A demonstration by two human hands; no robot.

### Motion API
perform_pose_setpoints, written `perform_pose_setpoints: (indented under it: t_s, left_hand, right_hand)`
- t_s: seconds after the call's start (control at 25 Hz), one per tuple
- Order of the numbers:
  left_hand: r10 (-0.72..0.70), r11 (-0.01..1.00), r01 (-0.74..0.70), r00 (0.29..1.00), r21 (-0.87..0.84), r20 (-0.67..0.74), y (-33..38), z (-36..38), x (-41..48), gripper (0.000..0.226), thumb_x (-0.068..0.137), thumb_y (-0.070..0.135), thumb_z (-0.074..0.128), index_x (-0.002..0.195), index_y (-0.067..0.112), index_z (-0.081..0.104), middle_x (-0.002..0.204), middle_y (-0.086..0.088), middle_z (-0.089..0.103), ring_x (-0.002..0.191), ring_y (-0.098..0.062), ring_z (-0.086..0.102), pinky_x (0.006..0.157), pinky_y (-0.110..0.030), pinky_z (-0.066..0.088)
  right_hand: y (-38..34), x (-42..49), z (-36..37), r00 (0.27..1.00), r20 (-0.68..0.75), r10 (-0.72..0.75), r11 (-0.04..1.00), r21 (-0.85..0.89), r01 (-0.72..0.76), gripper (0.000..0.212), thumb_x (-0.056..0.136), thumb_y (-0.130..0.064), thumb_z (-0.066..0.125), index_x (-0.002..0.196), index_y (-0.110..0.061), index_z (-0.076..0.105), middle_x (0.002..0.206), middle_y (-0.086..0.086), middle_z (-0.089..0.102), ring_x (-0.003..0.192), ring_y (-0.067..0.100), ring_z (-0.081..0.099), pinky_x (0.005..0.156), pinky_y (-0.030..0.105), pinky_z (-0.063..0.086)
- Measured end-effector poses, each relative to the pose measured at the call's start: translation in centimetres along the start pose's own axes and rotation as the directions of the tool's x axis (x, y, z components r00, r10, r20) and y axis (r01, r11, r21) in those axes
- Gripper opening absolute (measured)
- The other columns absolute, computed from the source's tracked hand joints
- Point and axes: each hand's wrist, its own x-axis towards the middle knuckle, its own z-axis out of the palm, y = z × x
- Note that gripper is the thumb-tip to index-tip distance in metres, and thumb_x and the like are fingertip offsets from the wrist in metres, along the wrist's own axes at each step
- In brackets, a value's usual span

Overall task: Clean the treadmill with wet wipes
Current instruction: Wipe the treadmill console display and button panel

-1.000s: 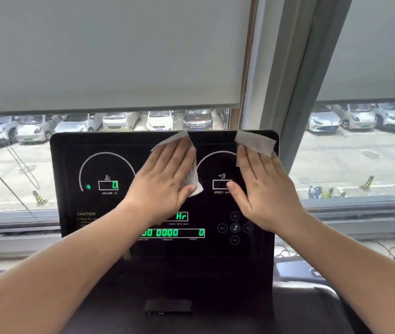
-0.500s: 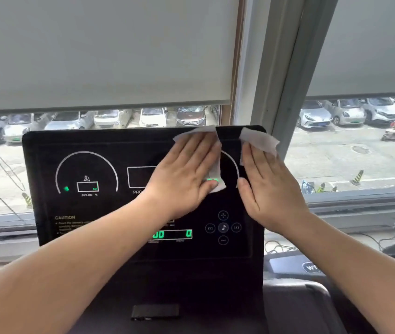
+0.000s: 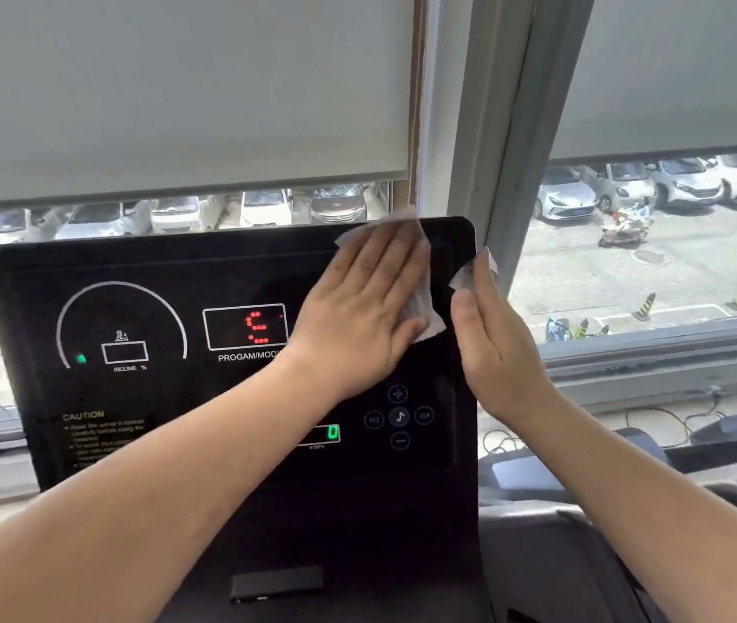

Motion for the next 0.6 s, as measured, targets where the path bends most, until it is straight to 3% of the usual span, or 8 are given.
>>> perform_pose_setpoints:
  t_s: [0.08,0.12,0.28,0.36,0.48,0.6]
  left_hand:
    - [-0.13,0.991,0.13,0.991,-0.026,-0.003,0.3,-0.3,0.8,0.076,0.105,0.052,0.024,0.162,0.007,0.001,0.168,-0.016,-0.008,0.156,-0.031,-0.009,0.127,-0.049,0.002]
    - [-0.119,0.993,0.119,0.993,-0.025,0.013,1.2,-0.1,0.4,0.075,0.106,0.05,0.025,0.161,0.006,0.0,0.168,-0.016,-0.009,0.156,-0.031,-0.01,0.127,-0.05,0.001]
    - [0.134,0.99,-0.135,0.99,0.034,0.042,2.6,0.9,-1.4,0.076,0.104,0.053,0.033,0.162,0.009,0.01,0.169,-0.013,0.008,0.157,-0.03,0.006,0.127,-0.047,0.005]
    - [0.066,0.997,-0.066,0.998,0.027,-0.004,0.6,0.0,0.0,0.075,0.104,0.053,0.033,0.162,0.009,0.013,0.169,-0.014,0.012,0.157,-0.031,0.009,0.127,-0.048,0.007]
    - [-0.149,0.988,0.148,0.988,-0.036,-0.029,1.1,-0.4,1.0,0.075,0.105,0.05,0.028,0.162,0.006,0.006,0.169,-0.018,0.0,0.157,-0.033,-0.003,0.127,-0.051,0.002]
    - [0.026,1.0,-0.026,0.999,0.002,0.04,6.1,1.3,-1.3,0.076,0.104,0.048,0.029,0.161,0.005,0.003,0.169,-0.017,0.0,0.157,-0.033,-0.003,0.127,-0.049,0.001]
  right_hand:
    - [-0.5,1.0,-0.3,0.997,-0.01,0.082,0.985,0.151,-0.08,0.07,0.103,-0.063,0.02,0.164,-0.03,0.013,0.164,-0.018,0.029,0.148,-0.006,0.024,0.127,0.035,0.019]
    - [-0.6,1.3,-0.2,0.995,-0.015,0.102,0.97,0.221,-0.097,0.069,0.103,-0.065,0.021,0.163,-0.032,0.016,0.165,-0.02,0.025,0.149,-0.009,0.02,0.127,0.035,0.017]
    - [0.7,-0.4,1.0,0.992,-0.017,0.129,0.931,0.345,-0.115,0.065,0.104,-0.063,0.023,0.162,-0.033,0.023,0.164,-0.024,0.024,0.148,-0.011,0.019,0.128,0.036,0.016]
    - [1.3,-1.2,1.3,0.976,0.041,0.214,0.903,0.374,-0.214,0.067,0.101,-0.071,0.024,0.156,-0.034,0.038,0.159,-0.022,0.036,0.146,-0.004,0.03,0.126,0.042,0.022]
    - [0.2,-0.5,0.6,0.954,0.103,0.281,0.829,0.475,-0.295,0.067,0.097,-0.077,0.03,0.123,-0.026,0.064,0.127,-0.007,0.067,0.125,0.013,0.059,0.117,0.051,0.038]
    - [-0.5,-0.8,0.0,0.96,0.089,0.267,0.752,0.603,-0.265,0.054,0.107,-0.058,0.032,0.133,-0.026,0.066,0.129,-0.011,0.069,0.126,0.002,0.059,0.117,0.034,0.037]
